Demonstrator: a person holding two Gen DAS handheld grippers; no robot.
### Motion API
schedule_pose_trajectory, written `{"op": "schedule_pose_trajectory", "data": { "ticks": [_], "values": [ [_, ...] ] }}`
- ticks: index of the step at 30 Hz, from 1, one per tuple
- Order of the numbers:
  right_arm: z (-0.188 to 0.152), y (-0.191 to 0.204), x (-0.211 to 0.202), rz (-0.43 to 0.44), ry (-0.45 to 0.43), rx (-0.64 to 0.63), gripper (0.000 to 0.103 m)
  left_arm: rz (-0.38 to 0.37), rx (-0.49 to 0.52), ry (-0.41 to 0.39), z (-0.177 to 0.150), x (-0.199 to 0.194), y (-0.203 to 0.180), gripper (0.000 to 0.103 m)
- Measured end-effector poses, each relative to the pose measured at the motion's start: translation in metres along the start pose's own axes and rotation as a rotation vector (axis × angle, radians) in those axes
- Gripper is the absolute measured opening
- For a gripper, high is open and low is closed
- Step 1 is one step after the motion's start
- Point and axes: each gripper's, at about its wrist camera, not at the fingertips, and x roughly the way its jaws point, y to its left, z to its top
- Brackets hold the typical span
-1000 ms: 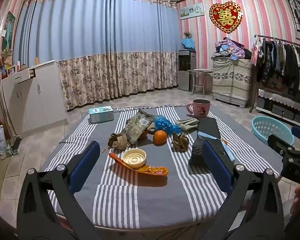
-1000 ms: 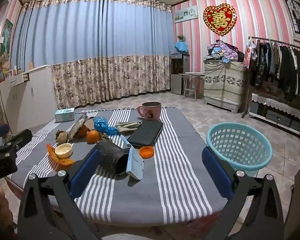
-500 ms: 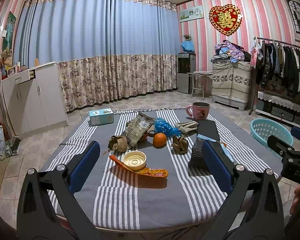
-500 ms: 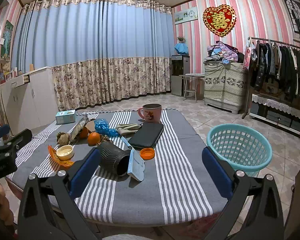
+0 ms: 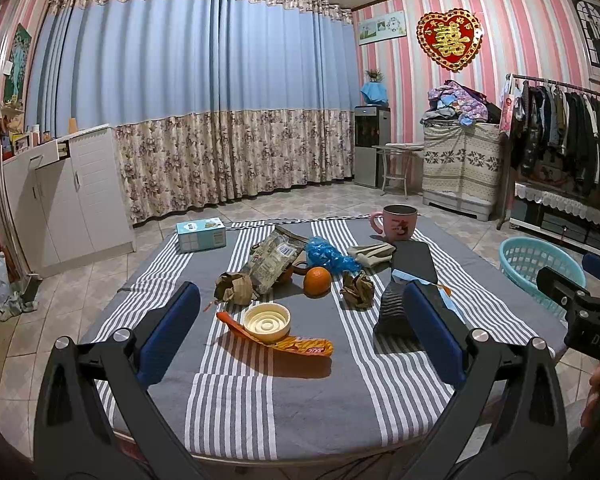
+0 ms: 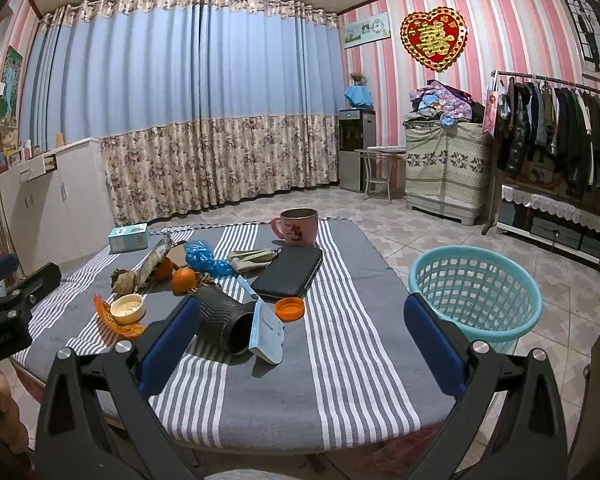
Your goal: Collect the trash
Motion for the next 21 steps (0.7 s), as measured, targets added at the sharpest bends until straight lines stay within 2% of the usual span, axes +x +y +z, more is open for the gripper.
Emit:
{"op": "schedule_pose_trajectory", "data": {
  "ticks": [21],
  "values": [
    [0.0031, -0.007, -0.001, -0.015, -0.003, 0.003, 0.099, -0.008, -0.003, 0.0, 0.003, 0.0019, -0.0063, 0.098]
  ]
}}
